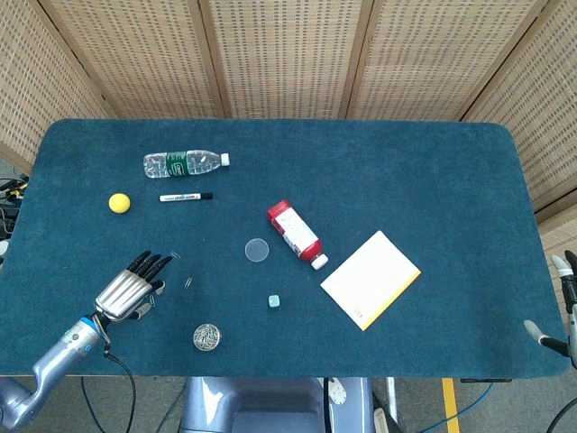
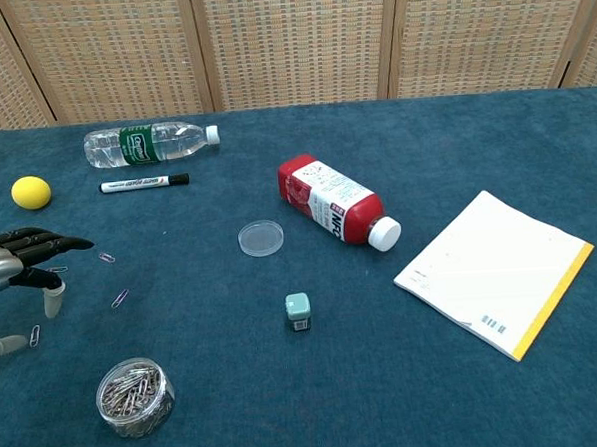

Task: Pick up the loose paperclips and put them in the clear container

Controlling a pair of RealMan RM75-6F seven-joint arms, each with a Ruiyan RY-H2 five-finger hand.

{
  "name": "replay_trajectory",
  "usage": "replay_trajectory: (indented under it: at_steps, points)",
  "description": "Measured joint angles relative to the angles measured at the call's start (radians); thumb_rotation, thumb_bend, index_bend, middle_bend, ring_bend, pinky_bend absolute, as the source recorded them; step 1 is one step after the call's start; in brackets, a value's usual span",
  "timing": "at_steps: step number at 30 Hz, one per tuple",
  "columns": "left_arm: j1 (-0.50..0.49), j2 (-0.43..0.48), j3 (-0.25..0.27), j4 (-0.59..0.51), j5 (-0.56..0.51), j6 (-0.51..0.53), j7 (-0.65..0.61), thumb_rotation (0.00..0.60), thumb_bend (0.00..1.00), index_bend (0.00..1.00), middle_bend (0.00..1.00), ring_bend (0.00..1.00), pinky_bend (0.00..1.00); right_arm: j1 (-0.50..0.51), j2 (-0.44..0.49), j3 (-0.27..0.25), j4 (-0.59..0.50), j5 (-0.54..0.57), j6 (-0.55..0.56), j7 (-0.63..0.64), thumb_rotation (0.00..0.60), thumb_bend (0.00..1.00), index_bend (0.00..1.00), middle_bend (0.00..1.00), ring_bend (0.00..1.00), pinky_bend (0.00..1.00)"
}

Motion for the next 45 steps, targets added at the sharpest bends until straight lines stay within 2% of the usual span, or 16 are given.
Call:
replay_trajectory:
  at_steps: [19,38,45]
  points:
    - [0.010,-0.045,0.002,0.043,-0.010,0.007,-0.020,0.600,0.32,0.47,0.00,0.00,0.00,0.001,-0.001,0.000,0.002,-0.001,0.000,0.002,0.600,0.00,0.00,0.00,0.00,0.00]
    - [0.001,-0.048,-0.007,0.016,-0.028,-0.007,-0.009,0.600,0.32,0.48,0.00,0.00,0.00,0.000,0.001,0.000,0.003,0.000,0.000,0.008,0.600,0.00,0.00,0.00,0.00,0.00]
    - [0.008,-0.034,-0.005,0.018,-0.036,-0.003,-0.030,0.600,0.37,0.49,0.00,0.00,0.00,0.000,0.001,0.000,0.001,-0.001,0.000,0.007,0.600,0.00,0.00,0.00,0.00,0.00]
